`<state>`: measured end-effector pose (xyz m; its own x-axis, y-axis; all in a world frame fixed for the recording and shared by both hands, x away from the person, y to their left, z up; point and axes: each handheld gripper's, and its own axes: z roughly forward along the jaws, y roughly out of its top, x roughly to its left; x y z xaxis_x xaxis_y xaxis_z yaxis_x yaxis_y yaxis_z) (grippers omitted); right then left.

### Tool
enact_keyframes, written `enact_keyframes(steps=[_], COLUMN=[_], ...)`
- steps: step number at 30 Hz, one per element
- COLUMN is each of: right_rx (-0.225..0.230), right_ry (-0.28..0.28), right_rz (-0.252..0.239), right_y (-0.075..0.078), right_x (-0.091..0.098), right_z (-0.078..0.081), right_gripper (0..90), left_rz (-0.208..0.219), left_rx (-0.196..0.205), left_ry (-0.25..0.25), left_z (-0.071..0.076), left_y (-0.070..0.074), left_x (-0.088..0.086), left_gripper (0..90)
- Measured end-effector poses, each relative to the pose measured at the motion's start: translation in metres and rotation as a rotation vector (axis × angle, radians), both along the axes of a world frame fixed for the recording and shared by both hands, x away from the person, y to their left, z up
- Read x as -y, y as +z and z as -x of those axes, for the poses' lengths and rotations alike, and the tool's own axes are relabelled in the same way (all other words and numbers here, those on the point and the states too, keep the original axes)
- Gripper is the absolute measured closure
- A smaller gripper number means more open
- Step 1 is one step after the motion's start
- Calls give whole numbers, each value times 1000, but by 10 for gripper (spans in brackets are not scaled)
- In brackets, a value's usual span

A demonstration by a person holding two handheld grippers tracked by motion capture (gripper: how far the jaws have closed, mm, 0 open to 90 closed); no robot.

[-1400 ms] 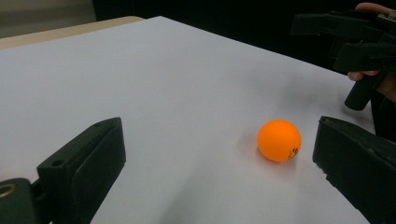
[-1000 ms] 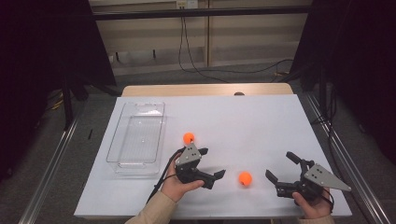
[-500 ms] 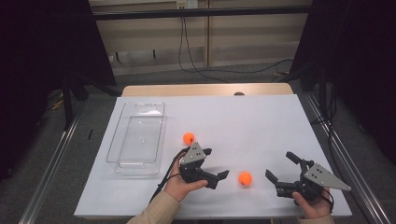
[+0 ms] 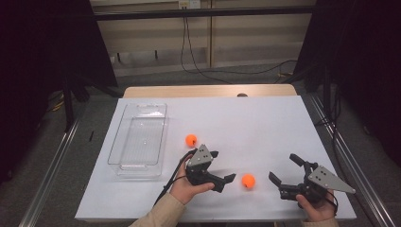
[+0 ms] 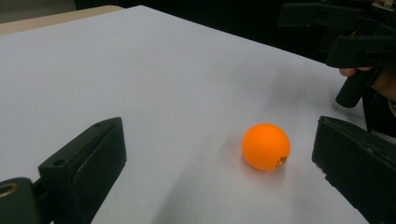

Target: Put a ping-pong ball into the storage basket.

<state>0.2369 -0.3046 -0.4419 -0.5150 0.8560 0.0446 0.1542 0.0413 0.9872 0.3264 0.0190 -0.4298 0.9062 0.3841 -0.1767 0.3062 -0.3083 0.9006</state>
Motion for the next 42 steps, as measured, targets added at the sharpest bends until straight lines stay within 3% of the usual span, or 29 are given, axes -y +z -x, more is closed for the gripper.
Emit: enact_keyframes(steps=[42], right_rx=[3], right_ry=[-3], right_rz=[0], right_y=[0], right_x=[1], right_z=[0], right_gripper=[19], left_rz=[-56], left_rx=[-26], left_ry=[-41], left_z=[1], left_y=[-4], left_x=[24], left_gripper=[28])
